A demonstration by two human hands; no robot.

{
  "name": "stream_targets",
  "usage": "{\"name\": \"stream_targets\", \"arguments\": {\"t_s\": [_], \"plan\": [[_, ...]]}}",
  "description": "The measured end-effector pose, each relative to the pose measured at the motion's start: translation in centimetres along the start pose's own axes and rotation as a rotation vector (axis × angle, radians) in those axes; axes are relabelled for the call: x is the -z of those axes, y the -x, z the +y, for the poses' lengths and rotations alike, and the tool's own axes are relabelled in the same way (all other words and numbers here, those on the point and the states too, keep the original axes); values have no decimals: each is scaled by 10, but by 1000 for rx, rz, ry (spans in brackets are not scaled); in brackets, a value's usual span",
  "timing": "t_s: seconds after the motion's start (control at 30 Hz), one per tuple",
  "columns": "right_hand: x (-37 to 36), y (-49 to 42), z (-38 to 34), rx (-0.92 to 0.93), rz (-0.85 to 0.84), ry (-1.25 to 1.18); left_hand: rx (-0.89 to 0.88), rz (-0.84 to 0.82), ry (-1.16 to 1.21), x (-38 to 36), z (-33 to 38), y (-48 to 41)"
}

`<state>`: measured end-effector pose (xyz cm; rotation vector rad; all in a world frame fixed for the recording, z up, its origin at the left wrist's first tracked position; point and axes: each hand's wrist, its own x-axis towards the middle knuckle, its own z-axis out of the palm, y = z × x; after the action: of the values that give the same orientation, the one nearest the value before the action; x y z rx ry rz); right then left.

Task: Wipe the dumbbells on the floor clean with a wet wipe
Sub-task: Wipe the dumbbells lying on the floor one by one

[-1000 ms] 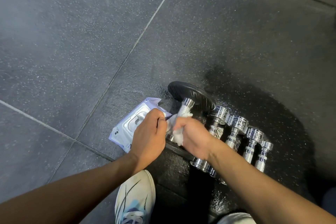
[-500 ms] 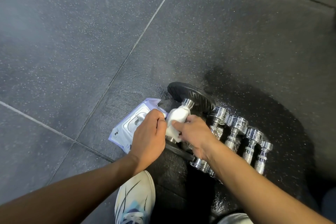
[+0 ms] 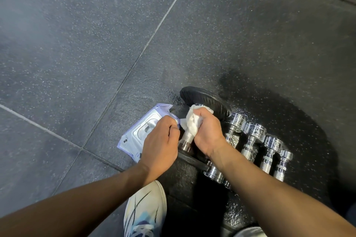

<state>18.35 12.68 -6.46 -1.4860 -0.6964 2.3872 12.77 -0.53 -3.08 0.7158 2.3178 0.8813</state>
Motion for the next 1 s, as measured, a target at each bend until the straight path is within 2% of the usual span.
{"name": "stream_targets", "arguments": {"t_s": [0.1, 0.17, 0.27, 0.3, 0.37, 0.43, 0.6, 0.7, 0.83, 1.0], "plan": [[-3, -5, 15, 78, 138, 197, -2, -1, 0, 1, 0, -1], [-6, 6, 19, 46, 116, 473, -19, -4, -13, 0, -2, -1], [-2, 23, 15, -53, 70, 1012, -37, 13, -20, -1, -3, -1], [-1, 26, 11, -90, 59, 1082, -42, 16, -18, -1, -3, -2], [3, 25, 7, -152, 7, 1096, -43, 19, -11, -2, -4, -2], [3, 26, 10, -118, -30, 1008, -34, 19, -2, -1, -4, -2], [2, 11, 2, -107, -17, 264, -32, 5, 5, -1, -3, 0], [2, -8, -13, -133, 0, 45, -39, 7, 12, 0, -1, -1], [2, -12, -9, -96, -27, 24, -48, 20, 20, 0, -2, 0], [-17, -25, 11, 58, 357, 409, -38, 18, 5, -1, -2, 1]]}}
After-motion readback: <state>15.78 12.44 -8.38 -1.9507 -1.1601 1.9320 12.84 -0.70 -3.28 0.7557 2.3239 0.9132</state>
